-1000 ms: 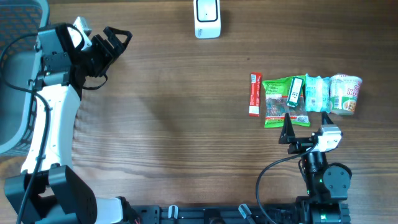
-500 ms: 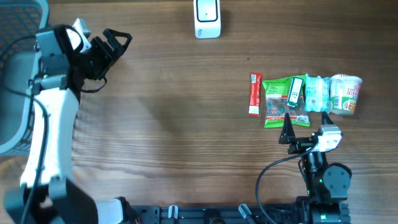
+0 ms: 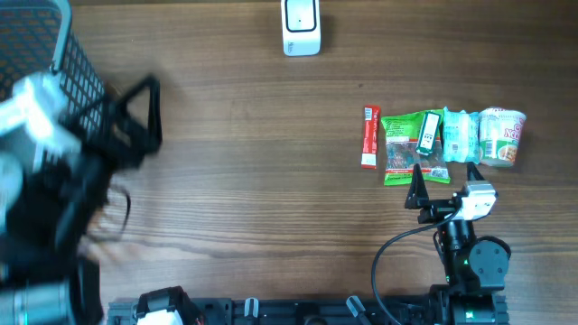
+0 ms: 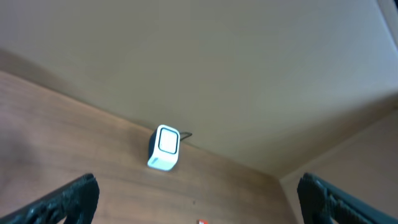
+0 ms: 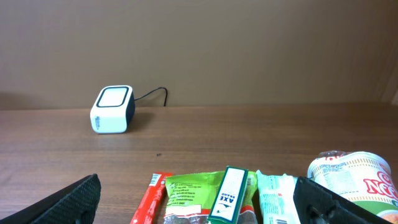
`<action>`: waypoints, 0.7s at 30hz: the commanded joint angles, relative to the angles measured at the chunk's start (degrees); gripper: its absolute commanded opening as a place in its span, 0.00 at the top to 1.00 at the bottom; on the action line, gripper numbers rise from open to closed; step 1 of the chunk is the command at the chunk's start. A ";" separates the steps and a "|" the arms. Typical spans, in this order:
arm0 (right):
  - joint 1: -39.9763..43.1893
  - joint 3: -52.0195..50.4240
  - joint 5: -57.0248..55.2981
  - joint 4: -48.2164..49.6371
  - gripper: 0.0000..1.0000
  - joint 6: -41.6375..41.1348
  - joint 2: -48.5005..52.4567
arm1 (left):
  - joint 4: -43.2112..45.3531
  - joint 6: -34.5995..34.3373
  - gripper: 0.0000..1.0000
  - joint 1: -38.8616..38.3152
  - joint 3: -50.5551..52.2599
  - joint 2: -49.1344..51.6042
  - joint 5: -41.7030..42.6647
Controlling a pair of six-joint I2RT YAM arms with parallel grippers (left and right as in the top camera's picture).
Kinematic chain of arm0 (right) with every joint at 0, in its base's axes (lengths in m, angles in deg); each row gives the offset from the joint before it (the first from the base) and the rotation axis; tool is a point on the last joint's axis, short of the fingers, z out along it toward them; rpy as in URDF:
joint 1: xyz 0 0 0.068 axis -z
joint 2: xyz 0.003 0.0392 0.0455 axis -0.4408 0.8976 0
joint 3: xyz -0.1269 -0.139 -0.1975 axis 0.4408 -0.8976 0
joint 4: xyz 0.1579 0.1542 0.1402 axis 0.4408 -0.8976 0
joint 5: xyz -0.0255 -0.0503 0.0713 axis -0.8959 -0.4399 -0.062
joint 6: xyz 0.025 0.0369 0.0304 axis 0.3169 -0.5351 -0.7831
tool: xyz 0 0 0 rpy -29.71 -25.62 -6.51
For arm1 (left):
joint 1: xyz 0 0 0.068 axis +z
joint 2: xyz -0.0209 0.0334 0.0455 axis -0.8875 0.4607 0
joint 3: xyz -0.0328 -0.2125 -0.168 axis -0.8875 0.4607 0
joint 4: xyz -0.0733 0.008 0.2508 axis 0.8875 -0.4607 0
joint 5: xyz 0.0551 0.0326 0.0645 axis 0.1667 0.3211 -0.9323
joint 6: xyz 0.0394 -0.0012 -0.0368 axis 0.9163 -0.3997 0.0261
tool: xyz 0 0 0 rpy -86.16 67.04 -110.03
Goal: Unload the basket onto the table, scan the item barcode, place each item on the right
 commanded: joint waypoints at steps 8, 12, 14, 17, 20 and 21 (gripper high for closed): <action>0.28 -0.07 0.96 0.17 0.00 0.72 -0.79 | -22.51 1.03 0.00 -0.44 2.80 -21.81 -19.23; 0.28 -0.07 0.96 0.17 0.00 0.70 -0.79 | -24.63 1.03 0.00 -3.13 8.00 -33.14 -21.49; 0.28 -0.07 0.96 0.17 0.00 0.70 -0.79 | -24.33 1.03 0.00 -4.79 11.43 -37.83 -21.46; 0.28 -0.07 0.96 0.17 0.00 0.72 -0.79 | -22.51 1.03 0.00 -6.58 16.09 -42.16 -21.46; 0.28 -0.07 0.96 0.17 0.00 0.72 -0.79 | -16.76 1.03 0.00 -7.30 22.14 -45.11 -21.46; 0.28 -0.07 0.96 0.17 0.00 0.72 -0.79 | -14.34 1.03 0.00 -7.48 23.93 -45.16 -21.46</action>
